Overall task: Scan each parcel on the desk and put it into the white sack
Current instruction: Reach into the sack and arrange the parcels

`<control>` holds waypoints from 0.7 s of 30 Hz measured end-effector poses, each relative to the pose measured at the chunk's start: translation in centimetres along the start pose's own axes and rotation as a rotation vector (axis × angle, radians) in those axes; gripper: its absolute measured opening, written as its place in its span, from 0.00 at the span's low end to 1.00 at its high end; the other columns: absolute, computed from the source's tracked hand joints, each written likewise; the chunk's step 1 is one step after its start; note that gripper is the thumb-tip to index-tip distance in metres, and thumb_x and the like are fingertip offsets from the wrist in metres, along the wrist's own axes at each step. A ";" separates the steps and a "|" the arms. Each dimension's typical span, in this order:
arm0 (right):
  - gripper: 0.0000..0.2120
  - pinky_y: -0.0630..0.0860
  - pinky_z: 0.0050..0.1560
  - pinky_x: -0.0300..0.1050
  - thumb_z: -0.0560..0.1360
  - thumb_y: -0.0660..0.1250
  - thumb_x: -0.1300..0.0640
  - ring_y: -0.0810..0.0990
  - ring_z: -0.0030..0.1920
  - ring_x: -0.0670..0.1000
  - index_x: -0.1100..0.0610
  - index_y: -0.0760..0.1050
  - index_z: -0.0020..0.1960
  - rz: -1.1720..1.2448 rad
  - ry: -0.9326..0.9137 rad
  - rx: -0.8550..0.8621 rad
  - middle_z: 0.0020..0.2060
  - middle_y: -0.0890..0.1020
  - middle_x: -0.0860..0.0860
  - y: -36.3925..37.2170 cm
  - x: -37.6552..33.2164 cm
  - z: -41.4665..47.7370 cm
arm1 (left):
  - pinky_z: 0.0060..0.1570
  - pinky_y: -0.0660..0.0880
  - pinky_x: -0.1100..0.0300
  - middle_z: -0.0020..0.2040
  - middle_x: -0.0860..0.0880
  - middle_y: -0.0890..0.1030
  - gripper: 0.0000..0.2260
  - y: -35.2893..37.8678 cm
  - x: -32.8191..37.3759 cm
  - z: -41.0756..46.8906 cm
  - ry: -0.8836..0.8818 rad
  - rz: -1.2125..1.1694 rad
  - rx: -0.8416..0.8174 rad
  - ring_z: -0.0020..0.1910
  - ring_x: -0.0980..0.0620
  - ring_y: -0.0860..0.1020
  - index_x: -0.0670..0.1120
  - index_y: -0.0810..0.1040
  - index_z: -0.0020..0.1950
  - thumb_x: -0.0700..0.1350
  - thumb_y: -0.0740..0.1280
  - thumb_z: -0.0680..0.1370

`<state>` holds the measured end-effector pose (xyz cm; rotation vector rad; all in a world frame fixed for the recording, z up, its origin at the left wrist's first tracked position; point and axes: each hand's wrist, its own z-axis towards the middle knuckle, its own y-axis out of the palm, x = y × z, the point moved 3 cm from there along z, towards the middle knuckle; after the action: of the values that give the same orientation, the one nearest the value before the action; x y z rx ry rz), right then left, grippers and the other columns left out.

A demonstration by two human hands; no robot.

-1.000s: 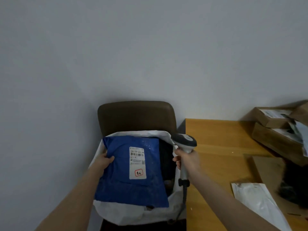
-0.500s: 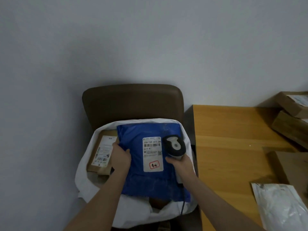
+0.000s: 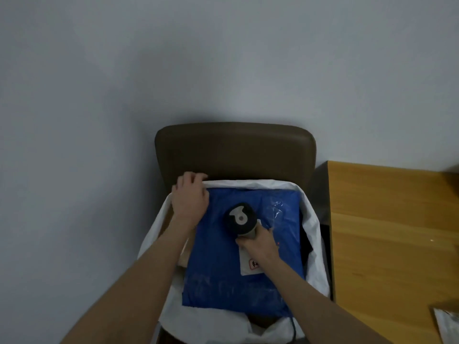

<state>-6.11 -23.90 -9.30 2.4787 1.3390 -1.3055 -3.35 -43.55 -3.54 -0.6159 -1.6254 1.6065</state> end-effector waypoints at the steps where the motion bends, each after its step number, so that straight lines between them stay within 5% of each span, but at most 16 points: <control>1: 0.29 0.64 0.68 0.65 0.56 0.65 0.42 0.66 0.69 0.59 0.48 0.72 0.56 -0.026 0.006 -0.011 0.57 0.79 0.53 0.3 0.0 0.5 | 0.62 0.66 0.48 0.66 0.45 0.70 0.18 0.3 -2.0 1.2 -0.096 0.002 -0.042 0.65 0.45 0.68 0.49 0.70 0.68 0.51 0.60 0.79; 4: 0.34 0.66 0.67 0.65 0.51 0.63 0.38 0.68 0.68 0.60 0.48 0.72 0.56 -0.086 0.035 -0.016 0.57 0.80 0.54 0.9 -0.2 1.8 | 0.60 0.71 0.45 0.56 0.46 0.78 0.19 2.1 -7.0 2.2 -0.332 -0.083 -0.413 0.55 0.45 0.76 0.51 0.75 0.62 0.60 0.57 0.79; 5: 0.37 0.66 0.67 0.65 0.51 0.64 0.38 0.68 0.69 0.61 0.49 0.72 0.58 -0.103 0.029 -0.023 0.58 0.79 0.54 1.1 -0.4 2.2 | 0.58 0.73 0.46 0.51 0.47 0.80 0.17 2.2 -7.9 1.9 -0.382 -0.148 -0.426 0.51 0.46 0.78 0.51 0.78 0.59 0.58 0.58 0.79; 10: 0.32 0.50 0.73 0.68 0.71 0.69 0.50 0.51 0.76 0.60 0.46 0.64 0.72 -0.220 -0.021 -0.027 0.72 0.67 0.49 1.8 -3.1 1.9 | 0.53 0.76 0.51 0.55 0.45 0.81 0.12 -1.9 -6.2 4.2 -0.385 -0.369 0.019 0.53 0.44 0.79 0.49 0.79 0.60 0.47 0.60 0.81; 13: 0.30 0.47 0.72 0.70 0.72 0.69 0.52 0.50 0.76 0.61 0.46 0.64 0.72 -0.225 -0.015 -0.016 0.72 0.66 0.48 1.8 -3.9 2.2 | 0.53 0.72 0.56 0.60 0.47 0.78 0.12 -2.8 -5.5 4.6 -0.307 -0.513 -0.029 0.59 0.47 0.76 0.50 0.77 0.62 0.47 0.62 0.79; 17: 0.25 0.47 0.72 0.70 0.71 0.69 0.52 0.52 0.75 0.62 0.48 0.69 0.67 -0.163 -0.013 -0.005 0.69 0.69 0.49 1.4 -4.1 1.0 | 0.66 0.67 0.42 0.72 0.45 0.67 0.37 -1.2 -9.1 -2.3 -0.500 -0.485 -0.075 0.69 0.44 0.67 0.50 0.59 0.75 0.60 0.70 0.71; 21: 0.24 0.48 0.72 0.69 0.72 0.68 0.54 0.53 0.75 0.60 0.49 0.69 0.68 -0.163 -0.022 0.029 0.70 0.69 0.49 1.0 -3.6 -1.3 | 0.67 0.64 0.39 0.73 0.42 0.63 0.47 -0.2 -10.2 -12.8 -0.869 -0.418 -0.046 0.70 0.40 0.64 0.45 0.55 0.76 0.67 0.71 0.66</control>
<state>-5.56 -26.45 -6.26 2.4097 1.5568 -1.3876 12.77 -43.64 -6.16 0.4735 -2.2016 1.5950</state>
